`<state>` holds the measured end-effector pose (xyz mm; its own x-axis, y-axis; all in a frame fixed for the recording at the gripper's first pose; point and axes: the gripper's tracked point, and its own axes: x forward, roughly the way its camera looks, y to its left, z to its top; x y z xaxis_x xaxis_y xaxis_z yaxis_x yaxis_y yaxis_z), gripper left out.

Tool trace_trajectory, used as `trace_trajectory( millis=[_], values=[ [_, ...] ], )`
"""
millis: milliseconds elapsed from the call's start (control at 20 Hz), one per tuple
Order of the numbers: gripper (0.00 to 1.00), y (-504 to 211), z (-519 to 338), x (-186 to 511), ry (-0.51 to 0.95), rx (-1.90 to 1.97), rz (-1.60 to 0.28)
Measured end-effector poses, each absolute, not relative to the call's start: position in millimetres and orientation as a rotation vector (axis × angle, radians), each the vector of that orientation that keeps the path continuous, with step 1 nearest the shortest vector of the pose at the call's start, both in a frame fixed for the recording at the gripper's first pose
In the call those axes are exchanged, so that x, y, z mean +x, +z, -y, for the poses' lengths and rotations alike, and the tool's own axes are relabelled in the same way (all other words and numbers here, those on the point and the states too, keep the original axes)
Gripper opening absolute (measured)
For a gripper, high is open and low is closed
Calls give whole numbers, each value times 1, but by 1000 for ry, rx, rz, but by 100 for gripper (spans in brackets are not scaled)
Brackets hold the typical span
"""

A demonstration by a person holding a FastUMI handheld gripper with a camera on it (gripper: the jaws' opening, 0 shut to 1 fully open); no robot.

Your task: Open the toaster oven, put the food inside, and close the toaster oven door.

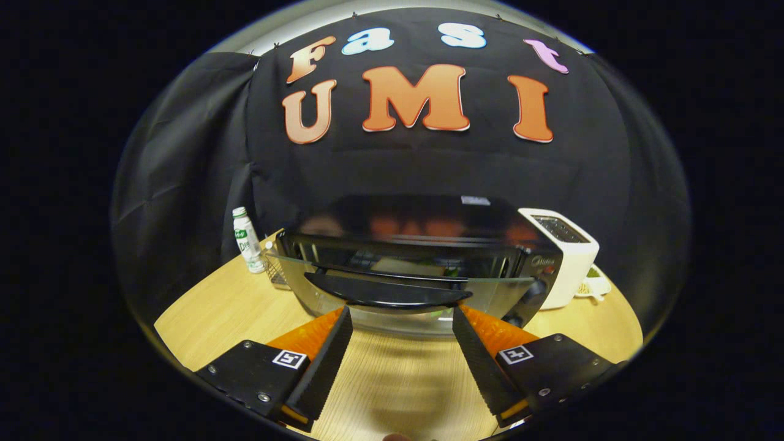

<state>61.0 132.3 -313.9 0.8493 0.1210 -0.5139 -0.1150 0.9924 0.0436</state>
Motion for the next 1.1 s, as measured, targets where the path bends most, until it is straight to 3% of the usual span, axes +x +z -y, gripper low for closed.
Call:
trace_trajectory(
  millis=[700,1100],
  values=[
    [98,-66,-77,47,80,-17,-37],
    [98,-7,-66,20,123,-11,16]
  ],
)
